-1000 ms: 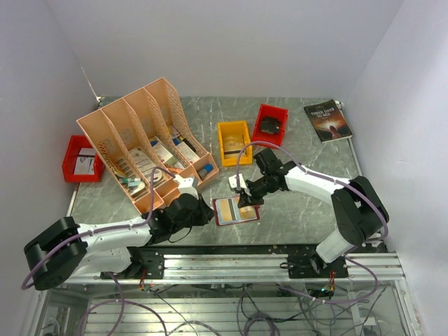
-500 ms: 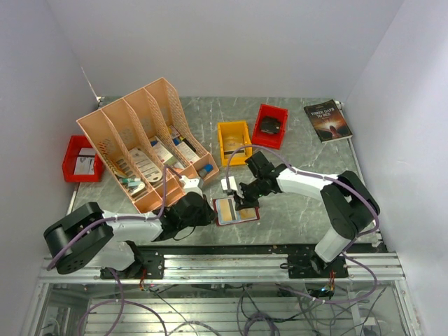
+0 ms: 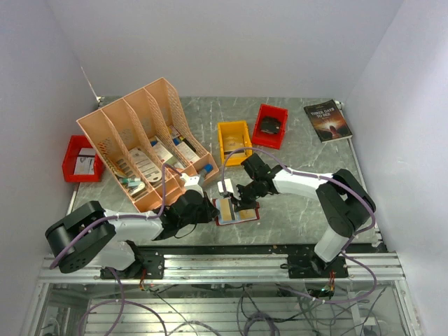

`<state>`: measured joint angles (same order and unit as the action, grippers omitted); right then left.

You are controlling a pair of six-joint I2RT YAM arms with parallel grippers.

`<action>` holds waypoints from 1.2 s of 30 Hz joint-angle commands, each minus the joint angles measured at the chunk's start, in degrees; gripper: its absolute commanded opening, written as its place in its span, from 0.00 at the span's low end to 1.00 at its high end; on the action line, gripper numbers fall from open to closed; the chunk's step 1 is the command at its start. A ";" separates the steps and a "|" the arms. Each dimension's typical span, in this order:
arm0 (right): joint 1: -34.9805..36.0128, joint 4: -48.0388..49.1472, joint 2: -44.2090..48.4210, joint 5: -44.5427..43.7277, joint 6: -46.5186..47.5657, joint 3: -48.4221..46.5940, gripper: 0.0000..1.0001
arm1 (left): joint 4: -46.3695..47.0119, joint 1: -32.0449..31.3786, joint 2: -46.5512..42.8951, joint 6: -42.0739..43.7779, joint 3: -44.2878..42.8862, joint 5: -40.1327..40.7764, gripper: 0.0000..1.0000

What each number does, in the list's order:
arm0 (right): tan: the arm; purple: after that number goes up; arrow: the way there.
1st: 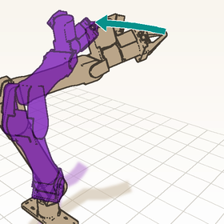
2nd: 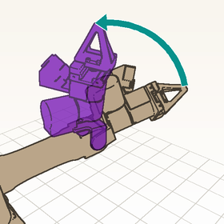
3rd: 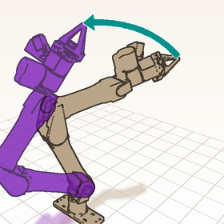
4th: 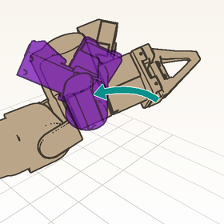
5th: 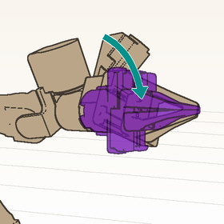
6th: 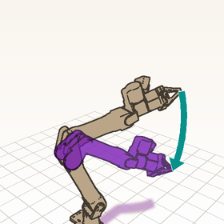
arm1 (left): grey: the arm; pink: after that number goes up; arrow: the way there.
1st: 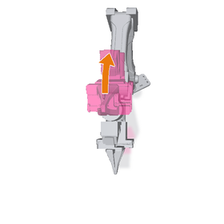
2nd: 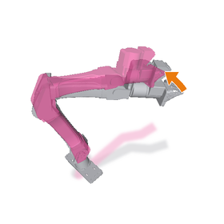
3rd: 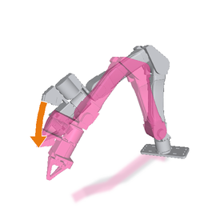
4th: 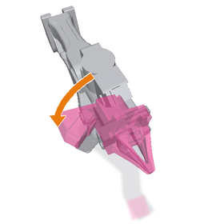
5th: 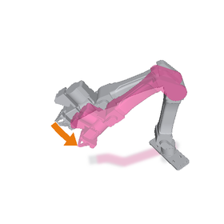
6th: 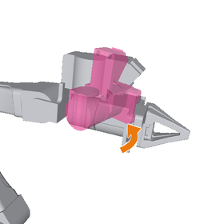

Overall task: Put the credit cards into the card holder
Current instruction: Turn over the card slot in the card holder.

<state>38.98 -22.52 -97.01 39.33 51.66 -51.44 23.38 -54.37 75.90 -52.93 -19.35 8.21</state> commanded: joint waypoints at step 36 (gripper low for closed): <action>0.40 -1.59 -3.01 -2.90 0.24 -1.85 0.00 | 9.37 2.58 4.63 -2.22 0.63 -4.16 0.30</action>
<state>39.09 -23.55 -98.63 38.52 51.40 -53.17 30.37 -52.21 80.05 -54.61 -18.90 4.86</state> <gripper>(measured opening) 0.004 0.292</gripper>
